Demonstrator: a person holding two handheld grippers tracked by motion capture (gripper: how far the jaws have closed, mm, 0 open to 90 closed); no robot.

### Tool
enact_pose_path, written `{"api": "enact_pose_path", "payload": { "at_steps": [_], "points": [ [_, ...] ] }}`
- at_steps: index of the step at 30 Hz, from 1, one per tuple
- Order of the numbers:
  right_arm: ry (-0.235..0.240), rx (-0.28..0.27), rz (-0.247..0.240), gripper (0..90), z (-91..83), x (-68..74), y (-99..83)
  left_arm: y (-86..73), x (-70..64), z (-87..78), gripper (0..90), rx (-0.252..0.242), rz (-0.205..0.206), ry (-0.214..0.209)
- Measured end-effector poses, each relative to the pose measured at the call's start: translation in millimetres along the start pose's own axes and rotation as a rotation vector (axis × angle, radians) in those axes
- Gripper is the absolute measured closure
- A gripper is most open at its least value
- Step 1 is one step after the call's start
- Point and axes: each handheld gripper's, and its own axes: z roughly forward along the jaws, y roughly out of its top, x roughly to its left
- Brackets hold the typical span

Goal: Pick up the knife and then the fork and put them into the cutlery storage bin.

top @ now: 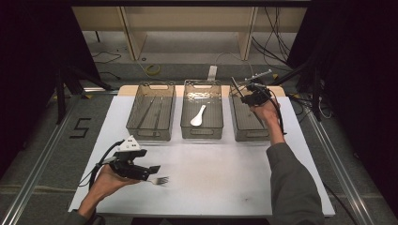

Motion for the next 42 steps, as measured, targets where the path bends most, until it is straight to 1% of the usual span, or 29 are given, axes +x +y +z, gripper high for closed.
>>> {"api": "enact_pose_path", "payload": {
  "at_steps": [5, 8, 12, 13, 14, 15, 16, 17, 18, 20, 23, 24, 25, 27, 29, 31, 33, 34, 37, 39, 41, 42],
  "points": [
    [-0.018, -0.008, 0.025, 83.0, 4.5, -2.9, -1.8, -0.2, 0.2, 0.1, 17.7, -0.003, -0.006, -0.001],
    [-0.028, 0.009, 0.032, 82.9, 8.0, -4.0, -3.0, -0.1, 0.2, -0.1, 17.7, 0.001, -0.001, 0.001],
    [-0.034, 0.025, 0.058, 82.4, 13.4, -6.9, -5.1, -0.1, -0.1, -0.2, 17.7, -0.003, -0.006, 0.001],
    [-0.029, 0.034, 0.073, 81.9, 14.7, -7.4, -5.9, -0.2, 0.2, 0.0, 17.7, 0.002, -0.003, 0.001],
    [-0.027, 0.037, 0.078, 81.5, 16.0, -8.1, -6.7, -0.4, 0.3, 0.2, 17.7, 0.003, -0.003, 0.002],
    [-0.028, 0.042, 0.084, 80.2, 17.0, -8.0, -7.3, -0.5, 0.5, 0.3, 17.7, 0.007, -0.003, 0.003],
    [-0.023, 0.030, 0.097, 75.5, 16.8, -8.3, -7.8, -0.7, 0.6, 0.5, 17.7, 0.008, -0.003, 0.004],
    [-0.013, 0.019, 0.117, 73.6, 15.6, -9.0, -7.6, -0.9, 0.4, 0.5, 17.7, 0.008, -0.005, 0.004],
    [-0.009, 0.013, 0.125, 71.5, 13.8, -8.5, -6.9, -0.9, 0.4, 0.4, 17.7, 0.009, -0.005, 0.004],
    [-0.014, 0.005, 0.116, 67.4, 10.2, -7.5, -5.7, -0.6, 0.2, 0.1, 17.7, 0.010, 0.000, 0.006],
    [-0.002, -0.005, 0.112, 60.2, 4.5, -5.9, -5.5, 0.3, 0.3, -0.4, 17.7, 0.012, -0.003, 0.002],
    [0.007, -0.011, 0.115, 57.2, 2.4, -4.9, -5.4, 0.3, 0.8, 0.0, 17.6, 0.015, 0.001, 0.004],
    [0.025, -0.017, 0.116, 54.8, 0.1, -3.9, -5.4, 0.0, 0.8, 0.7, 17.5, 0.017, -0.006, 0.006],
    [0.044, -0.032, 0.107, 50.6, -5.8, -0.5, -5.7, -0.4, 1.6, 1.5, 17.5, 0.031, -0.006, 0.009],
    [0.069, -0.053, 0.100, 47.3, -14.1, 3.1, -6.5, -0.2, 2.4, 2.2, 17.4, 0.040, -0.004, 0.012],
    [0.086, -0.077, 0.081, 44.6, -23.9, 7.4, -8.1, 0.0, 3.4, 2.7, 17.4, 0.052, -0.007, 0.015],
    [0.113, -0.097, 0.070, 42.6, -34.9, 12.3, -11.5, 0.3, 4.9, 3.2, 17.4, 0.083, -0.001, 0.034],
    [0.128, -0.109, 0.067, 41.7, -40.6, 15.0, -13.8, 0.5, 5.5, 3.3, 17.4, 0.097, 0.005, 0.044],
    [0.169, -0.147, 0.045, 39.4, -56.9, 25.0, -24.8, 1.4, 8.4, 3.9, 18.1, 0.135, 0.010, 0.058],
    [0.188, -0.161, 0.027, 38.0, -66.2, 31.7, -34.4, 1.5, 10.1, 5.3, 18.7, 0.162, 0.008, 0.070],
    [0.212, -0.178, 0.017, 37.0, -73.6, 38.9, -45.9, 1.2, 11.7, 6.4, 18.9, 0.195, 0.003, 0.071],
    [0.218, -0.182, 0.005, 36.5, -76.9, 43.1, -51.9, 0.8, 12.5, 7.2, 19.2, 0.207, 0.002, 0.074]
  ]
}}
